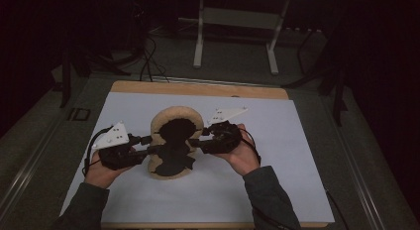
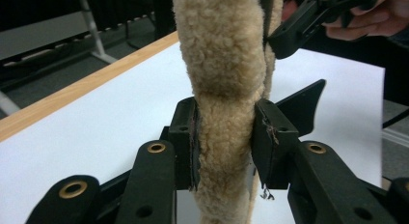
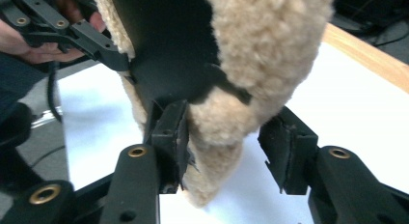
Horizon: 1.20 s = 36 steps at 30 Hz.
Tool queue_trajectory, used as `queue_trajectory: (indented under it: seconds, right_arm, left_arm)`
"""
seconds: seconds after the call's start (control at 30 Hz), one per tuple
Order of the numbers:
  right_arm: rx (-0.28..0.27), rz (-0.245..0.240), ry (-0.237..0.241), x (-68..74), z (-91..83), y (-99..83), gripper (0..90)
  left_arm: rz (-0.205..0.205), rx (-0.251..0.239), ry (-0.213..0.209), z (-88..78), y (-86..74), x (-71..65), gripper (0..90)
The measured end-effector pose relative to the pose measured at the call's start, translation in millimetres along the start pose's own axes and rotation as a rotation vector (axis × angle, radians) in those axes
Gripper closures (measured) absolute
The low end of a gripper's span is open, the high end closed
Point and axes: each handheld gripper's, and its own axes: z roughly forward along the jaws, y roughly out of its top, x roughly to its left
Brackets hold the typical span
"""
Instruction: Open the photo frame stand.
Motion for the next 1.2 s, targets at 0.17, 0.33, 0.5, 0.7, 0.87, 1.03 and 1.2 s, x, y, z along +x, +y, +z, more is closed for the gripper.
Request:
queue_trajectory:
  seconds: [0.17, 0.33, 0.5, 0.7, 0.87, 1.03, 1.2]
  right_arm:
    - [0.014, -0.014, 0.019, 2.7, 2.5, 1.2, 58.2]
    - [0.012, -0.038, 0.022, 4.4, 2.5, 1.6, 59.4]
    - [0.008, -0.051, 0.021, 4.4, 3.2, 1.5, 60.2]
    - [0.008, -0.053, 0.021, 4.2, 2.9, 1.0, 60.5]
    - [0.006, -0.064, 0.028, 4.6, 3.1, 1.0, 60.8]
    - [0.013, -0.059, 0.018, 4.2, 3.3, 1.4, 60.4]
    - [0.017, -0.039, -0.015, 1.2, 1.9, -1.7, 60.0]
  left_arm:
    - [-0.010, -0.003, -0.052, -2.1, -0.3, 1.3, 60.1]
    - [-0.010, -0.009, -0.071, -0.6, -0.5, 3.3, 56.2]
    - [-0.026, -0.004, -0.082, 4.7, 0.9, 6.0, 53.8]
    - [-0.035, 0.017, -0.093, 12.8, 2.8, 7.4, 52.5]
    - [-0.042, 0.036, -0.086, 17.5, 2.4, 7.9, 55.9]
    - [-0.059, 0.028, -0.093, 19.3, 1.7, 9.3, 60.8]
    - [-0.053, 0.032, -0.091, 22.8, 4.2, 6.4, 64.5]
